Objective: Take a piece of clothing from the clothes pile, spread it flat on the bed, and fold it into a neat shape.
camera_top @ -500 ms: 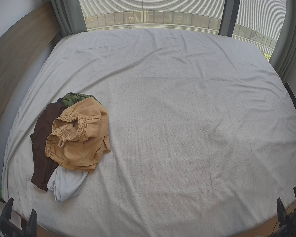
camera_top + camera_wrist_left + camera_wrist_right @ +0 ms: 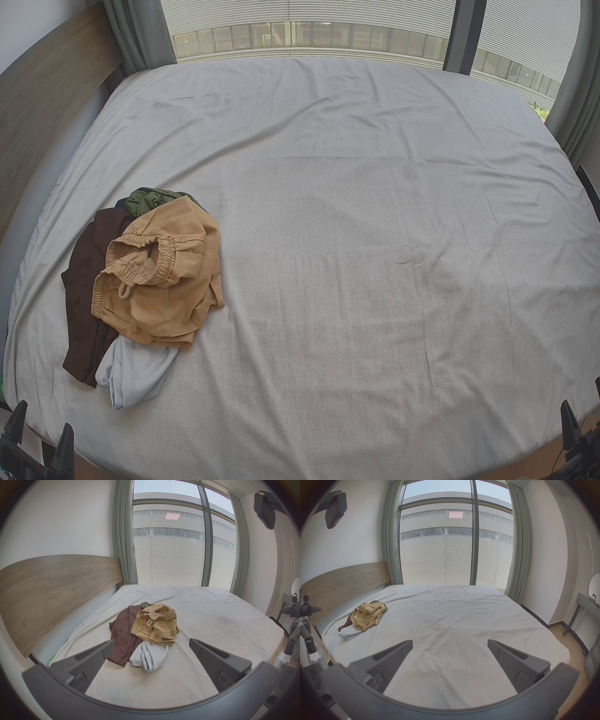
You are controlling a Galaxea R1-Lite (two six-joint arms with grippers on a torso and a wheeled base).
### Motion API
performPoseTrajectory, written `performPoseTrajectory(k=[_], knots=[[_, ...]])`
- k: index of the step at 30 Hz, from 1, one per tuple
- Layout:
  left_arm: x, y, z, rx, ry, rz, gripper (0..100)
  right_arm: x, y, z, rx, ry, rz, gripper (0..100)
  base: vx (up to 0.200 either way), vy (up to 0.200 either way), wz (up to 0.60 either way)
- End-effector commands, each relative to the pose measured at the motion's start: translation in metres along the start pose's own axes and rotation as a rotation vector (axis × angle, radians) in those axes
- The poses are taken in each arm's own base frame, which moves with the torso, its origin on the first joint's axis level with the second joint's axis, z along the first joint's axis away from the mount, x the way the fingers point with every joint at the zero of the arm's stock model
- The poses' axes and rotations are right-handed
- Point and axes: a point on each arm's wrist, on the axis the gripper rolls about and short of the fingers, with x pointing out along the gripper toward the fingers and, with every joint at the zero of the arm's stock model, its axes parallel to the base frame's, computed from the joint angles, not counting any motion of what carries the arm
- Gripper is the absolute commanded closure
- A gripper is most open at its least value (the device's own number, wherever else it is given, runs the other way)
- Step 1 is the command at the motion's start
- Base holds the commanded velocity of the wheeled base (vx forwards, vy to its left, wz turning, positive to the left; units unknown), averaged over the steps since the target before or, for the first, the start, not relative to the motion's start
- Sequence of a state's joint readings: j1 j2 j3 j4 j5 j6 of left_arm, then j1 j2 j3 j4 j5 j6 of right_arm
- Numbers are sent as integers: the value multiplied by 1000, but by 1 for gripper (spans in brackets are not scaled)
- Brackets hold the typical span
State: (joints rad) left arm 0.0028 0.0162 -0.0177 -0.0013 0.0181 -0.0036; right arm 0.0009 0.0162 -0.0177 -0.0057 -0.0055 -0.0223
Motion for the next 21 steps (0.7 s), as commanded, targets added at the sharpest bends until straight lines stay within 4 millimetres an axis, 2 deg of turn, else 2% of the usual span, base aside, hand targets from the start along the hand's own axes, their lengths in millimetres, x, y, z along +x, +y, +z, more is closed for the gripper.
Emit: performPoseTrajectory(k=[1,18,20,21], knots=[[0,0,-5,-4,1,1,0,0,0,-5,-1,1,2,0,0,0,0],[0,0,-5,-6,-5,-7,0,0,0,-5,2,1,0,0,0,0,0],[-2,0,8,-22,-86,1,0,0,0,-5,2,1,0,0,0,0,0],[-5,0,30,-24,-178,7,0,0,0,-5,2,1,0,0,0,0,0]])
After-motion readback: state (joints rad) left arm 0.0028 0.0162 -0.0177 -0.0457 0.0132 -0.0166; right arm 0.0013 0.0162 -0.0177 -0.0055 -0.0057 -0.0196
